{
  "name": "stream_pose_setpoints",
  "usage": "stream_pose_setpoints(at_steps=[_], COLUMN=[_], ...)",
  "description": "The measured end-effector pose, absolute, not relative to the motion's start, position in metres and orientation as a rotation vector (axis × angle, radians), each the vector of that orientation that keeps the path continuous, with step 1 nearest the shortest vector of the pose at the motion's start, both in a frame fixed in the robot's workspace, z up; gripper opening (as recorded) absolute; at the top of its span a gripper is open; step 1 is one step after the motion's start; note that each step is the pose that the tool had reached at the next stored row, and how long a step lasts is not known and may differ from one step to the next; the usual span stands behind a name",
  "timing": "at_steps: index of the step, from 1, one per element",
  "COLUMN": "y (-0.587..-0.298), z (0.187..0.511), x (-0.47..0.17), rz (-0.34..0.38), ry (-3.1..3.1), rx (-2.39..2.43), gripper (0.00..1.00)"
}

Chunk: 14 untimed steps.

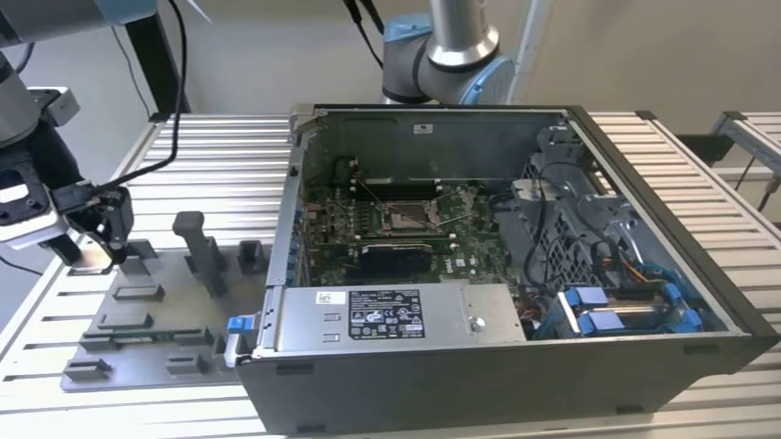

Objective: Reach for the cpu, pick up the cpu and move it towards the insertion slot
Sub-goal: 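Pick up the cpu and move it towards the insertion slot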

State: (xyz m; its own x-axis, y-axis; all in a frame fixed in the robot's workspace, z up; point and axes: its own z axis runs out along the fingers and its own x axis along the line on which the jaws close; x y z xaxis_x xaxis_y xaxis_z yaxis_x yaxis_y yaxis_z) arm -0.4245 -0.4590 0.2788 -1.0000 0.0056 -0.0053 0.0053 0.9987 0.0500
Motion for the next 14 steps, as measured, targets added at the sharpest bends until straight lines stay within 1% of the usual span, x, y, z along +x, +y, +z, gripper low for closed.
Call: stream_pose_setpoints(at_steps=[14], y=[-0.459], z=[0.299], x=[-0.424], rz=[0.079], ry=[3.135], rx=[0.002], gripper=[0.00])
